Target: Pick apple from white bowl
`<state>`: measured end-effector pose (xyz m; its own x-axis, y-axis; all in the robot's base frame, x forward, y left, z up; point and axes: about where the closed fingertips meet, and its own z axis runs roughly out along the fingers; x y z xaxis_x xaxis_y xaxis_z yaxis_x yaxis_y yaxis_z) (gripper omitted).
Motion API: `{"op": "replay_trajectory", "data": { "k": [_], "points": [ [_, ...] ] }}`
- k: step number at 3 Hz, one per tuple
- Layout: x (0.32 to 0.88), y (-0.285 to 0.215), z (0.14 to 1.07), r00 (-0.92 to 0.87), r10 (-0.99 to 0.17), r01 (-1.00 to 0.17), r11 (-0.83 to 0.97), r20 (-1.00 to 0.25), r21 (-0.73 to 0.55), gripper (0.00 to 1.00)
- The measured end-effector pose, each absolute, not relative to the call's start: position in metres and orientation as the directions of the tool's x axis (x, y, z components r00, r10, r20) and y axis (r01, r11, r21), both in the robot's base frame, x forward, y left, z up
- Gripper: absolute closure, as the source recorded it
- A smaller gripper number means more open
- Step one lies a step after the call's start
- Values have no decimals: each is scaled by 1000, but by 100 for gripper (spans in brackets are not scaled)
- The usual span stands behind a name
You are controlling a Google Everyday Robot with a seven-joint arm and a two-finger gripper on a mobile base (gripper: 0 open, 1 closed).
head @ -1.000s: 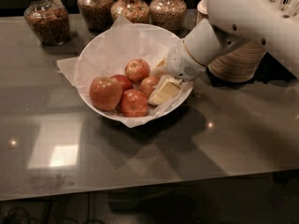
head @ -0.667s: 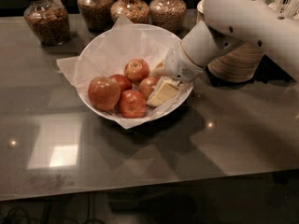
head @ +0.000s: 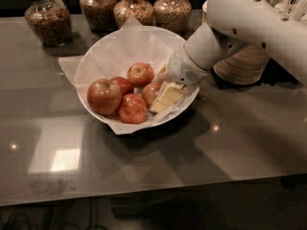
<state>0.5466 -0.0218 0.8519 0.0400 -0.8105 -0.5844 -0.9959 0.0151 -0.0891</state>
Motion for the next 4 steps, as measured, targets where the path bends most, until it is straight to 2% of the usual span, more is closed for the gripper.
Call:
{"op": "replay_trajectory", "data": {
  "k": [1, 4],
  "points": [
    [547, -22, 852, 40, -810, -996, 15, -584, -89, 100],
    [536, -44, 898, 72, -741, -977, 80, -667, -195, 100]
  ]
}}
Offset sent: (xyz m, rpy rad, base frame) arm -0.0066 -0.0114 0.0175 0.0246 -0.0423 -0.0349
